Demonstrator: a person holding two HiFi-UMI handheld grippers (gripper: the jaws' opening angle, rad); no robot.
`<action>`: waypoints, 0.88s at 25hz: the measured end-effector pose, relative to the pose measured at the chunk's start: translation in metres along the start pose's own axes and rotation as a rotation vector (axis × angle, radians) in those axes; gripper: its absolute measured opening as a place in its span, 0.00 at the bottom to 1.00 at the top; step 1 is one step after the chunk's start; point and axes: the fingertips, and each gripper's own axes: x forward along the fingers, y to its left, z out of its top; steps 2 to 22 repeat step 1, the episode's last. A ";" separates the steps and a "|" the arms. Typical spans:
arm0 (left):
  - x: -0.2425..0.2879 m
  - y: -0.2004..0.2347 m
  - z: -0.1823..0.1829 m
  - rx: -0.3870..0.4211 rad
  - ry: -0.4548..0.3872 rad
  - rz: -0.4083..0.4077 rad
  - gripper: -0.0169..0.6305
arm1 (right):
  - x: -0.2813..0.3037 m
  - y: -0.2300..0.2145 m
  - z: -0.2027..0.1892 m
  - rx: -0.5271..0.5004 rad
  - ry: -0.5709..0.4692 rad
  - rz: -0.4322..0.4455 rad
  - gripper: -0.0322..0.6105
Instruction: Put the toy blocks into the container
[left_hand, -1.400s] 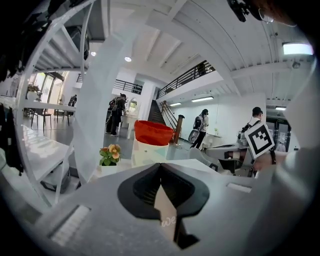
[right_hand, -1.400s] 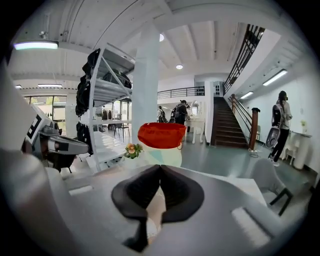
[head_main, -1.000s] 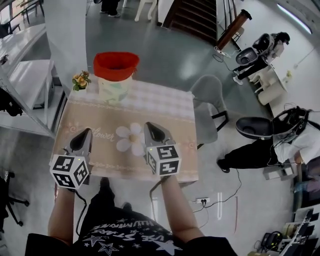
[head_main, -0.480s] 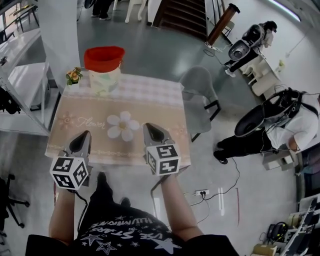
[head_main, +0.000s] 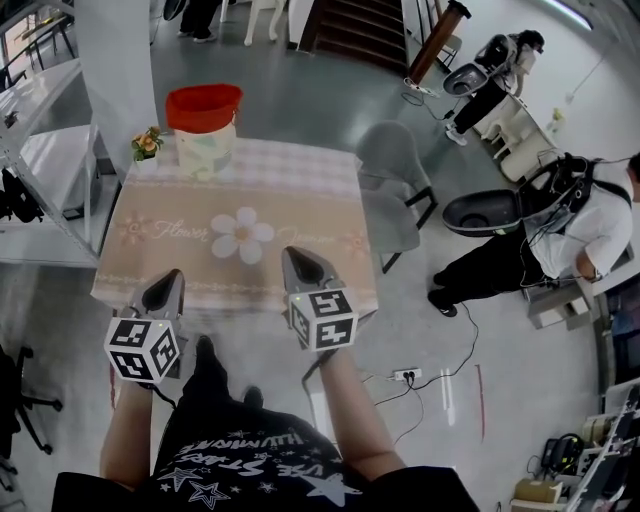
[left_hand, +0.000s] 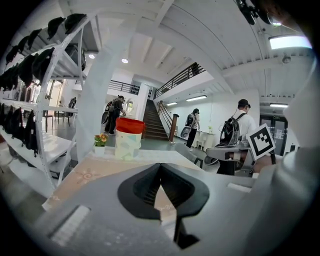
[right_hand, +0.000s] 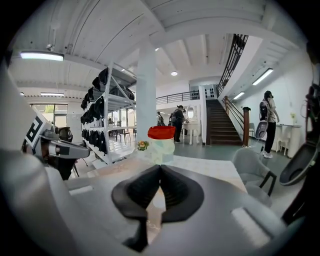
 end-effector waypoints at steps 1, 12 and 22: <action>-0.003 -0.002 -0.003 -0.002 0.005 0.003 0.04 | -0.003 0.001 -0.002 0.000 0.002 0.003 0.06; -0.003 -0.002 -0.003 -0.002 0.005 0.003 0.04 | -0.003 0.001 -0.002 0.000 0.002 0.003 0.06; -0.003 -0.002 -0.003 -0.002 0.005 0.003 0.04 | -0.003 0.001 -0.002 0.000 0.002 0.003 0.06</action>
